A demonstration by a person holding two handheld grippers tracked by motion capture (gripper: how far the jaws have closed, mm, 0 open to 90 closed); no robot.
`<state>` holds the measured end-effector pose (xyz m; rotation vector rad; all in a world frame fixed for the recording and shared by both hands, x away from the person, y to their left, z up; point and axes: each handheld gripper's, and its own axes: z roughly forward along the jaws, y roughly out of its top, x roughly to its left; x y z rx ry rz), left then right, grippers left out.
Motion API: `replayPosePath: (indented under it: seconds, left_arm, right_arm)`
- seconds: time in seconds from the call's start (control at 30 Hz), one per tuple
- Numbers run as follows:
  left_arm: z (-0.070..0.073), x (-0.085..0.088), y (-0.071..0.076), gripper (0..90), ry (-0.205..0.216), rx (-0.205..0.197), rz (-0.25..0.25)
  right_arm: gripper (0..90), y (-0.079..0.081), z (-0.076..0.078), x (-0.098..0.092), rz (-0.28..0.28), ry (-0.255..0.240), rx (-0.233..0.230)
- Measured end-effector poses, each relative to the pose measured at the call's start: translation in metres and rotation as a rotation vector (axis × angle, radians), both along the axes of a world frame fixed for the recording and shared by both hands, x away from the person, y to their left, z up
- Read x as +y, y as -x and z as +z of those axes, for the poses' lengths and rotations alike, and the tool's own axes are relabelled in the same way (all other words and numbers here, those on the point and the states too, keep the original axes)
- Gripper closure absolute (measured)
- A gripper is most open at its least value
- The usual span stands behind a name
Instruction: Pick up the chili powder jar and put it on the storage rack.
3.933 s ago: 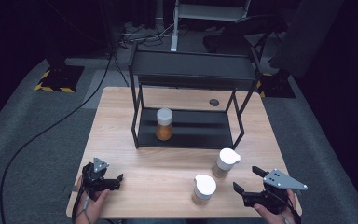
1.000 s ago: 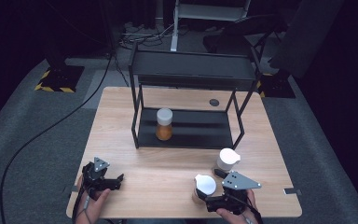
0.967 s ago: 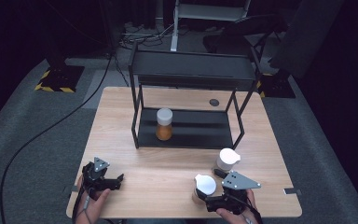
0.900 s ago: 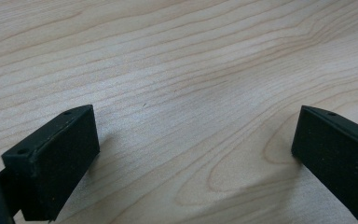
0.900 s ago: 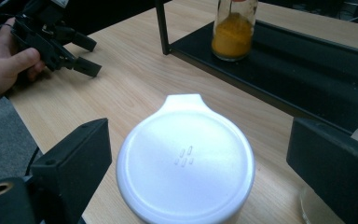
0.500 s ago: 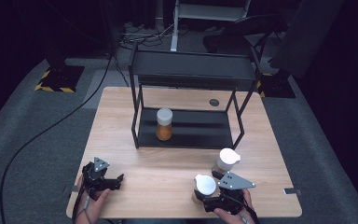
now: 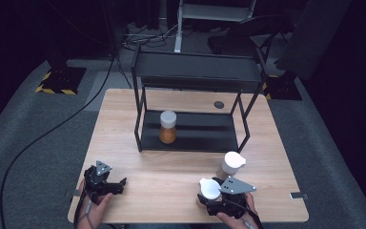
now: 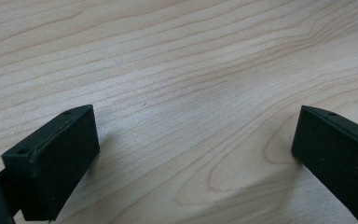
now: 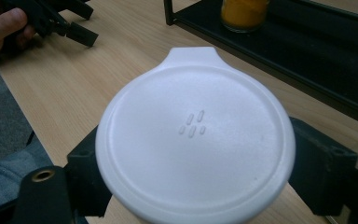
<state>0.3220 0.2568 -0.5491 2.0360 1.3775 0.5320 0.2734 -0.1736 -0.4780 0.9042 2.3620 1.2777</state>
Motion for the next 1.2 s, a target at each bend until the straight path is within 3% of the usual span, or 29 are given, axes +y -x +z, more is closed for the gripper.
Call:
replayPosePath:
  seconds: [0.1,0.57,1.2]
  left_arm:
    - [0.000,0.000,0.000,0.3,0.000,0.000,0.000]
    - [0.000,0.000,0.000,0.3,0.000,0.000,0.000]
    - [0.000,0.000,0.000,0.3,0.000,0.000,0.000]
  right_arm:
    - [29.1,0.000,0.001,0.001,0.021,0.007,-0.002]
    - [30.4,-0.002,0.007,0.005,0.021,0.039,0.003]
    - [30.4,-0.023,0.039,0.013,0.042,0.043,-0.022]
